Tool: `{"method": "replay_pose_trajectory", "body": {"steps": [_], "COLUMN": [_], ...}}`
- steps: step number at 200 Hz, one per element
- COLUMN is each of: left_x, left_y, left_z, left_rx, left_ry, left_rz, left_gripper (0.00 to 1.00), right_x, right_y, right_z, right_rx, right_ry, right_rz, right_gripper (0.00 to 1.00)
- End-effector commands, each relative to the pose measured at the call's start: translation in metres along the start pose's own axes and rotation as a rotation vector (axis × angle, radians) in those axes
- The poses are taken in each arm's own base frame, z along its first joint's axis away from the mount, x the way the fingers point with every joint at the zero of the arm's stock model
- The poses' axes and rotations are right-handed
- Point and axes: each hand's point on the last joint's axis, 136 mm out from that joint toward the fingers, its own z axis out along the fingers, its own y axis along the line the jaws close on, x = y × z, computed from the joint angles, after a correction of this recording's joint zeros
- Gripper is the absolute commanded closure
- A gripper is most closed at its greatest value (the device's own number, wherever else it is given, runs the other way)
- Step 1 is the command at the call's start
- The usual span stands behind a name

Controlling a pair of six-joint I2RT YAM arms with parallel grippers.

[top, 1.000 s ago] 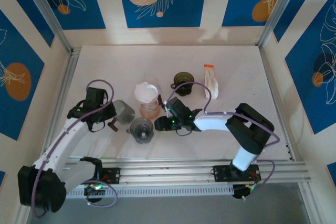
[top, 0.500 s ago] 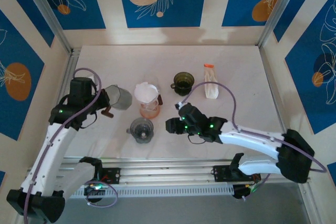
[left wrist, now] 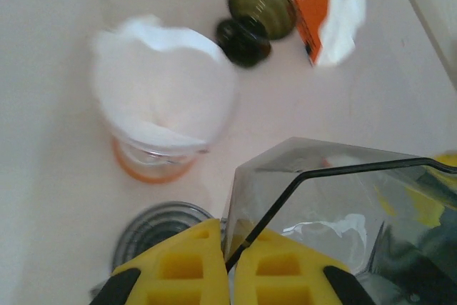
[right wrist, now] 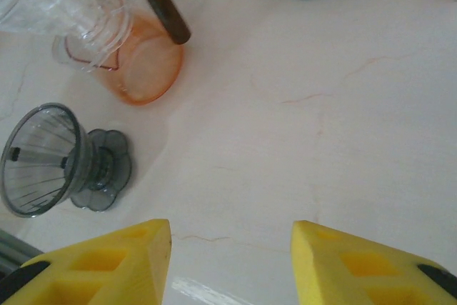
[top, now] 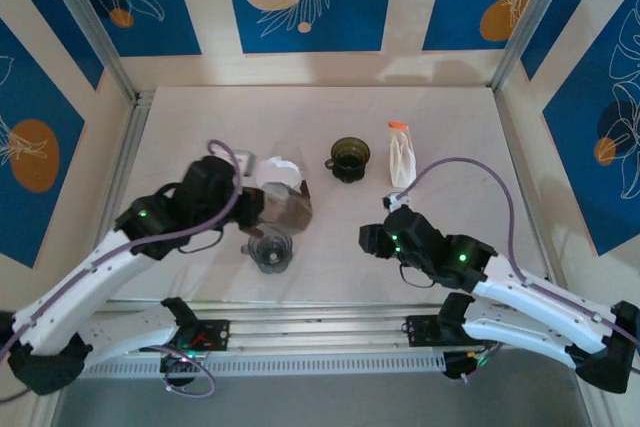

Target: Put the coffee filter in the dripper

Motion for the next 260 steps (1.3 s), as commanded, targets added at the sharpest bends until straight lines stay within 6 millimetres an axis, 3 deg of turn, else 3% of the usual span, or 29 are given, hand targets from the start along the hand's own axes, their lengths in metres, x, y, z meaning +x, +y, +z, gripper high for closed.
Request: {"method": "replay_pose_trajectory", "body": {"steps": [1, 24, 64, 110, 169, 200, 235, 260], "left_x": [-0.007, 0.022, 0.06, 0.088, 0.108, 0.114, 0.118, 0.104], "left_y": [-0.034, -0.063, -0.086, -0.075, -0.063, -0.062, -0.059, -0.062], "left_z": [0.012, 0.05, 0.102, 0.139, 0.163, 0.164, 0.166, 0.155], "left_rx": [0.026, 0.064, 0.026, -0.078, -0.123, -0.112, -0.117, -0.107], "left_ry": [-0.047, 0.051, 0.168, 0.226, 0.301, 0.311, 0.314, 0.271], "left_rz": [0.03, 0.074, 0.187, 0.279, 0.278, 0.277, 0.267, 0.248], "left_gripper": [0.94, 0.93, 0.92, 0.91, 0.9, 0.76, 0.69, 0.56], "right_x": [-0.018, -0.021, -0.014, -0.007, -0.006, -0.005, -0.003, -0.003], "right_y": [-0.021, -0.03, -0.04, -0.043, -0.041, -0.042, -0.041, -0.038], "right_z": [-0.026, -0.038, -0.041, -0.038, -0.037, -0.037, -0.036, -0.036], "right_rx": [0.081, 0.089, 0.115, 0.107, 0.095, 0.097, 0.089, 0.078], "right_ry": [-0.074, -0.1, -0.09, -0.081, -0.073, -0.068, -0.063, -0.06], "right_rz": [0.026, 0.034, 0.049, 0.062, 0.057, 0.057, 0.063, 0.062], "right_gripper": [0.51, 0.51, 0.51, 0.51, 0.51, 0.5, 0.5, 0.49]}}
